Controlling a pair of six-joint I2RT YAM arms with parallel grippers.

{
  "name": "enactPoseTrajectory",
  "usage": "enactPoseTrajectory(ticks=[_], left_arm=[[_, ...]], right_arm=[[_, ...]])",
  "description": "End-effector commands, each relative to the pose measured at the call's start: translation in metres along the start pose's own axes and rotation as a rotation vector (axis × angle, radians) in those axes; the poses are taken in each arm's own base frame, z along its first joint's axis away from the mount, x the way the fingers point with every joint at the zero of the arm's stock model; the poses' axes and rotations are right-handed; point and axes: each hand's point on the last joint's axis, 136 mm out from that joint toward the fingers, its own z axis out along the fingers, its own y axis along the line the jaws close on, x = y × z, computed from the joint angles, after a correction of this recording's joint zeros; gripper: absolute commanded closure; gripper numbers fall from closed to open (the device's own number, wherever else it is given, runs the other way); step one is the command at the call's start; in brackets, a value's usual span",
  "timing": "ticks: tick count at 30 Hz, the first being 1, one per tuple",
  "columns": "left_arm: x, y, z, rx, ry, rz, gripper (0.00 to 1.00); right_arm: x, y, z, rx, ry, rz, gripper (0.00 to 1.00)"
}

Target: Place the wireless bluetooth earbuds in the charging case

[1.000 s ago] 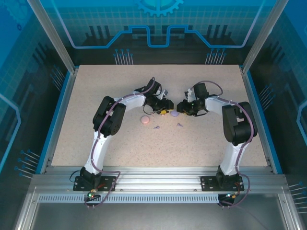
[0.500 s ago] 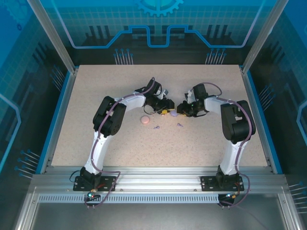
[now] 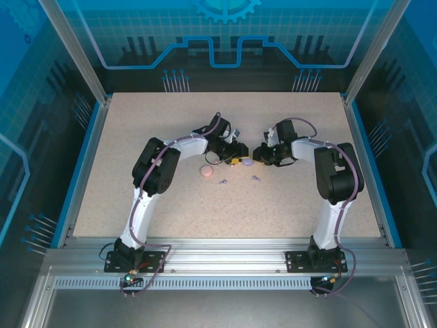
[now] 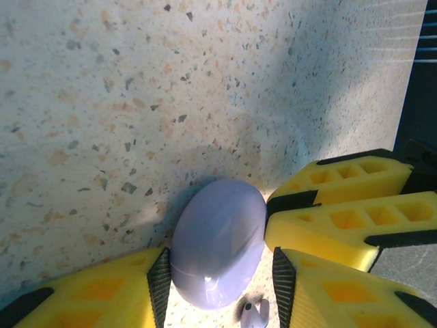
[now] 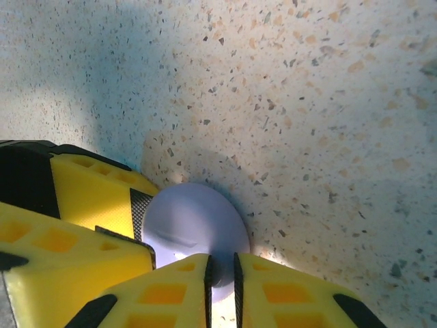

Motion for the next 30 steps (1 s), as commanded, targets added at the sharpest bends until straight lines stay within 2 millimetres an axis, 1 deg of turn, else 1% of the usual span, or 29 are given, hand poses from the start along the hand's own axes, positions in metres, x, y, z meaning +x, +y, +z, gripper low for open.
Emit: enactPoseTrajectory(ticks=[1,5,8,13,15,18,20,23,28,30], left_arm=[[0.011,-0.011,0.003,0.041,0.026,-0.031,0.57],[0.011,-0.012,0.003,0.054,0.018,-0.047,0.59],[0.010,-0.012,0.004,0.057,0.015,-0.051,0.64],[0.010,-0.014,0.005,0.064,0.015,-0.055,0.65],[0.011,-0.016,0.004,0.065,0.013,-0.050,0.69],[0.009,-0.020,-0.001,0.064,-0.005,-0.032,0.79],[0.007,-0.023,-0.007,0.063,-0.023,-0.012,0.83],[0.003,-0.029,-0.021,0.056,-0.048,0.024,0.87],[-0.005,-0.042,-0.051,0.082,-0.093,0.095,0.88],[-0.007,-0.051,-0.068,0.099,-0.115,0.144,0.88]], right_arm=[[0.021,-0.024,0.014,0.041,0.065,0.068,0.83],[0.023,-0.024,0.014,0.037,0.068,0.068,0.83],[0.023,-0.023,0.013,0.035,0.067,0.067,0.83],[0.022,-0.020,0.012,0.020,0.061,0.069,0.83],[0.021,-0.017,0.011,0.014,0.057,0.065,0.83],[0.019,-0.013,0.005,0.006,0.041,0.054,0.82],[0.017,-0.007,-0.004,-0.007,0.019,0.035,0.80],[0.012,0.004,-0.023,-0.040,-0.018,-0.003,0.75],[0.009,0.027,-0.053,-0.123,-0.053,-0.102,0.64],[0.008,0.039,-0.064,-0.187,-0.064,-0.148,0.61]])
